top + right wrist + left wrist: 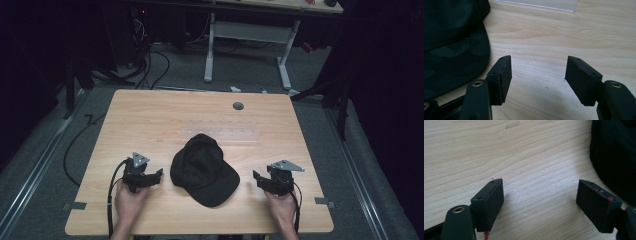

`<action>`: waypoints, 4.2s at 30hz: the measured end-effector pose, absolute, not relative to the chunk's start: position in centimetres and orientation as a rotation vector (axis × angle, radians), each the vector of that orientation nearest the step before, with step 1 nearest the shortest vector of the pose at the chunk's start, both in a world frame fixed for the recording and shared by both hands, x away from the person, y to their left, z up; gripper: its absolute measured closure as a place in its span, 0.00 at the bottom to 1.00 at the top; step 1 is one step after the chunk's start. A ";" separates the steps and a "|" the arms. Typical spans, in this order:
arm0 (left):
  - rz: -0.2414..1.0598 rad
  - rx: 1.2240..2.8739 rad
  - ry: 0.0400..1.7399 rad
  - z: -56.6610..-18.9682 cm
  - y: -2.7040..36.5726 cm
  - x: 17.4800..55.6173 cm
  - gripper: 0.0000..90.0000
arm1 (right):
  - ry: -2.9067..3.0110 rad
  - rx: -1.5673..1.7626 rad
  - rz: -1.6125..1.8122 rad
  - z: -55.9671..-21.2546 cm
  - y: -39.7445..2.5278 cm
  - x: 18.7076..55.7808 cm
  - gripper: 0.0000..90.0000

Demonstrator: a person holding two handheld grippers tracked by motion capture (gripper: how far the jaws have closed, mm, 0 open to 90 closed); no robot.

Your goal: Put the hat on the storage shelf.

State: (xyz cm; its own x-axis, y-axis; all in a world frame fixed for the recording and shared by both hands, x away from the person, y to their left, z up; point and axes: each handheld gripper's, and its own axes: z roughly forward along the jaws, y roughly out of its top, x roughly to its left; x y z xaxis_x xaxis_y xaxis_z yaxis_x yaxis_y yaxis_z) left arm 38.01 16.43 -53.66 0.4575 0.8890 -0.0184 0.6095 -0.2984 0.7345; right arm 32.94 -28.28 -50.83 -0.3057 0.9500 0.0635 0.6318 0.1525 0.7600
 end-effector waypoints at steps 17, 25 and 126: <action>0.523 2.023 1.246 -53.7 16.4 38.0 0.25 | 2.093 1.392 1.125 -48.5 -25.6 35.0 0.45; 0.523 2.023 1.246 -53.7 16.4 38.0 0.25 | 2.154 1.325 1.164 -47.2 -23.7 36.7 0.46; 0.490 2.002 1.242 -53.6 16.8 38.1 0.24 | 2.530 0.881 1.235 -47.2 -17.2 42.6 0.98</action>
State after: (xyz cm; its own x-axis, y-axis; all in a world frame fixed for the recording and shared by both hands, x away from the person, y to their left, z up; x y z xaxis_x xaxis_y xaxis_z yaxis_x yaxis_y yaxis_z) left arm 38.07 16.76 -53.65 0.4636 0.8846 -0.0512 0.6115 -0.2775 0.7410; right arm 42.60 -17.22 -47.18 -0.8049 0.5874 0.0846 0.4280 0.4759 0.7683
